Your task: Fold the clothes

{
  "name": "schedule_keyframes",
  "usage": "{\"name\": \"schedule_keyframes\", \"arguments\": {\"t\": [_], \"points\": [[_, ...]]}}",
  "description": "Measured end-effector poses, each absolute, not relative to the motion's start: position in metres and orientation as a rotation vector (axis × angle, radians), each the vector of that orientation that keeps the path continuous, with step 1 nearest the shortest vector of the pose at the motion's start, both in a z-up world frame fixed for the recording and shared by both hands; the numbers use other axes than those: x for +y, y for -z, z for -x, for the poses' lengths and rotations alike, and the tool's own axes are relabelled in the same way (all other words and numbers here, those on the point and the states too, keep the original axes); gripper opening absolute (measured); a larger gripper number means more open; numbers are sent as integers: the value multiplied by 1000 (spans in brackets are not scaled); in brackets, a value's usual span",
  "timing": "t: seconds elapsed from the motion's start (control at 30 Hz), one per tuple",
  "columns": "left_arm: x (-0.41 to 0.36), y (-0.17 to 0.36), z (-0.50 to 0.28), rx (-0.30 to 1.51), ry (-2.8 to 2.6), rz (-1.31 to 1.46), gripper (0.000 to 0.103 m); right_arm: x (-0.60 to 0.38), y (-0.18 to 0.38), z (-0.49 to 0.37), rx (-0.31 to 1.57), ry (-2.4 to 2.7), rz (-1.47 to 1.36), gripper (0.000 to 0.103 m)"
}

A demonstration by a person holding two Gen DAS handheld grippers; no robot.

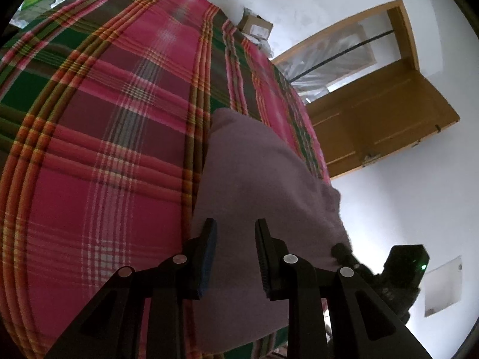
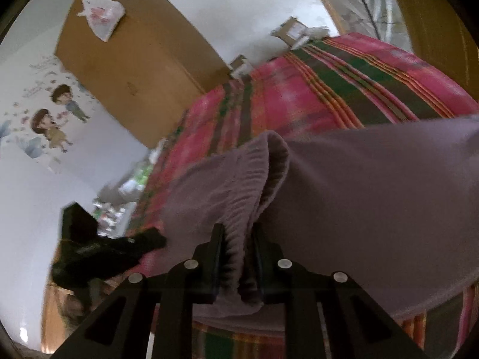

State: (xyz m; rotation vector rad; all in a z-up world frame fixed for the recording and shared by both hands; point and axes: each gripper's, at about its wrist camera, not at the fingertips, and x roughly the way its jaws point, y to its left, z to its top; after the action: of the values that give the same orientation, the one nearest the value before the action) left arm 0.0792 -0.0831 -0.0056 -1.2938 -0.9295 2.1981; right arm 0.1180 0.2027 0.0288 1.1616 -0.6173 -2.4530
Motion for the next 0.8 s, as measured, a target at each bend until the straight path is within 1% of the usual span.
{"name": "schedule_keyframes", "arguments": {"t": [0.17,0.3,0.53,0.63,0.73,0.8], "points": [[-81,8,-80,-911,-2189,1309,26,209,-10,-118,-625,2468,-1222,22],[-83,8,-79,-912,-2184,1311,27,207,-16,-116,-541,2488,-1236,28],[-85,-8,-67,-902,-2225,1262,27,192,-48,-108,-302,2651,-1074,29],[-79,-17,-56,-849,-2233,1233,27,182,-54,-92,-215,2665,-1048,28],[-72,-20,-42,-824,-2231,1244,27,174,-56,-74,-187,2651,-1044,25],[-67,-21,-33,-803,-2217,1244,27,166,-54,-66,-107,2637,-1043,24]]}}
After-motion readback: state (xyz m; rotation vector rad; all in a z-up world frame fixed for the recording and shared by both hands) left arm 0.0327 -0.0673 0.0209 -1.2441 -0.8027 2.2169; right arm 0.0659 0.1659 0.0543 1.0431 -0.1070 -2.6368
